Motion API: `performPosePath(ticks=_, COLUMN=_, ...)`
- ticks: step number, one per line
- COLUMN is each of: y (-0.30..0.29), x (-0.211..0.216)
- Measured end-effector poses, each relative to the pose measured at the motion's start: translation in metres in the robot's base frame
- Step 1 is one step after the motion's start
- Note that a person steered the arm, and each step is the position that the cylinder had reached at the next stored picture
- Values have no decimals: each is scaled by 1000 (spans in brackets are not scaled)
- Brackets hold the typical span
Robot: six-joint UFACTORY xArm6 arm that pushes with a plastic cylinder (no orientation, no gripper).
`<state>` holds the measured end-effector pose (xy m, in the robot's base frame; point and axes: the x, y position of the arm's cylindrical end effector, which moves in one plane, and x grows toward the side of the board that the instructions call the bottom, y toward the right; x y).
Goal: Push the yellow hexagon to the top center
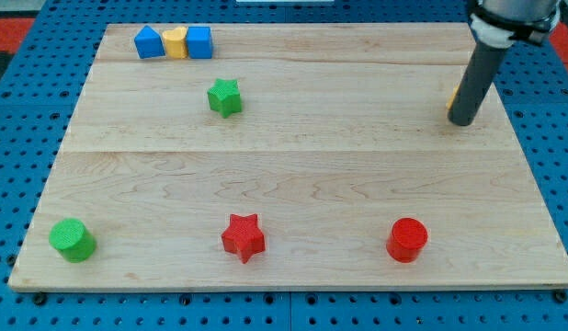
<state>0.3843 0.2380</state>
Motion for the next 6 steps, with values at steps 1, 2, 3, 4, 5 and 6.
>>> performPosePath(ticks=1, y=-6, x=-26)
performPosePath(ticks=2, y=-24, x=-43)
performPosePath(ticks=3, y=4, x=4)
performPosePath(ticks=4, y=51, x=-25)
performPosePath(ticks=5, y=-13, x=-73)
performPosePath(ticks=6, y=-127, x=-91)
